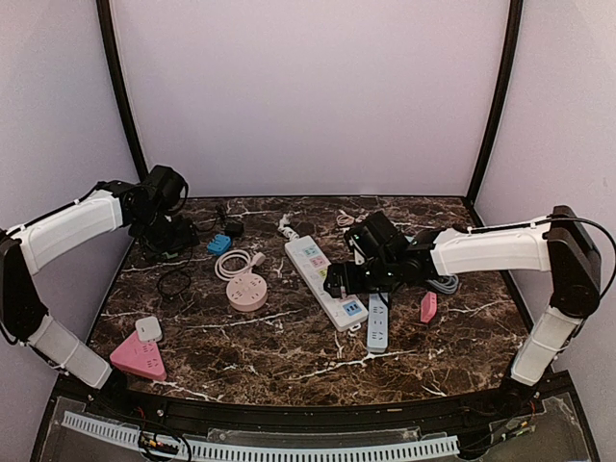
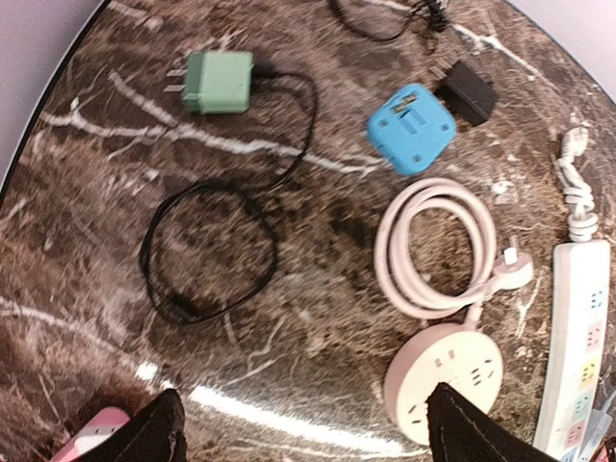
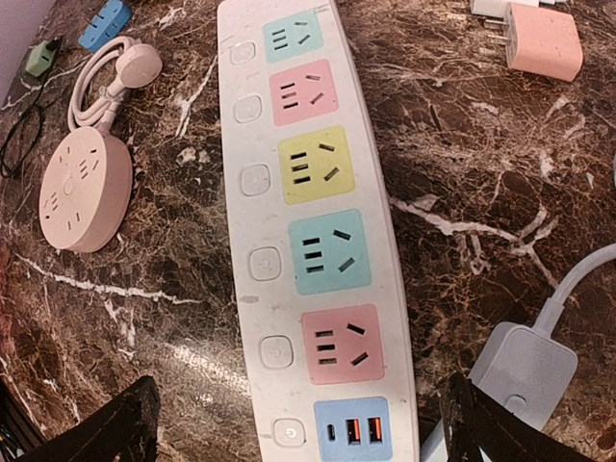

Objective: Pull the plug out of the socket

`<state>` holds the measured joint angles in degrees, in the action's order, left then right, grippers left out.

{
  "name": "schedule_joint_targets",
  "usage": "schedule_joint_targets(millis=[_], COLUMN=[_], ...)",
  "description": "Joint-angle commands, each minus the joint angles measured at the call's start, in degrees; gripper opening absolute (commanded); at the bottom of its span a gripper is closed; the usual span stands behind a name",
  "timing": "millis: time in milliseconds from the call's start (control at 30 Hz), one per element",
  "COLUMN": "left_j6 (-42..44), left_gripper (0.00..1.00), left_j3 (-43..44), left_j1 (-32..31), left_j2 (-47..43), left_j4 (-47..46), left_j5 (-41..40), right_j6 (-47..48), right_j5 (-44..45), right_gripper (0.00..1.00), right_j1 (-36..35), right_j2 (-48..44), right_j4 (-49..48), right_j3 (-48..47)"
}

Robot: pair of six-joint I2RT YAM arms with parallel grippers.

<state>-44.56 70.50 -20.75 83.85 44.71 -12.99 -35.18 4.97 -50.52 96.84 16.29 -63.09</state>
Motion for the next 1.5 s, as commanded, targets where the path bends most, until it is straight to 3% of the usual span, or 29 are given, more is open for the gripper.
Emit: schedule_joint_targets(millis=[0, 233, 400, 700, 1267, 1467], left_j6=[-11.03, -19.22, -21.19, -22.21, -19.83, -20.21], left_gripper=[0.87, 0.89, 0.90, 0.90, 0.90, 0.84], left_j3=[-6.72, -12.65, -17.04, -23.70, -24.91, -24.89], left_j1=[0.53, 0.90, 1.30, 1.33, 1.24, 1.08], left_j2=[-6.10, -11.88, -12.75, -13.13, -6.57, -3.85], left_j4=[8.32, 18.48, 20.66, 20.07, 15.11, 14.85], left_j5=[-1.42, -2.21, -0.97, 1.95, 1.18, 0.65], right_j6=[-0.08, -0.15, -0.33, -0.24, -0.07, -0.22], right_j5=[0.74, 0.07, -0.54, -0.62, -0.45, -0.63], right_gripper=[0.99, 0.99, 0.99, 0.99, 0.99, 0.99], right_j1=[-0.74, -1.98, -2.84, -3.60, -3.77, -3.80], right_j2=[-1.43, 0.00, 1.27, 2.33, 2.51, 2.57], right_j4=[-1.74, -2.51, -2.90, -3.03, -3.55, -3.74], right_j3=[0.70, 0.04, -0.82, -1.79, -2.13, -2.01])
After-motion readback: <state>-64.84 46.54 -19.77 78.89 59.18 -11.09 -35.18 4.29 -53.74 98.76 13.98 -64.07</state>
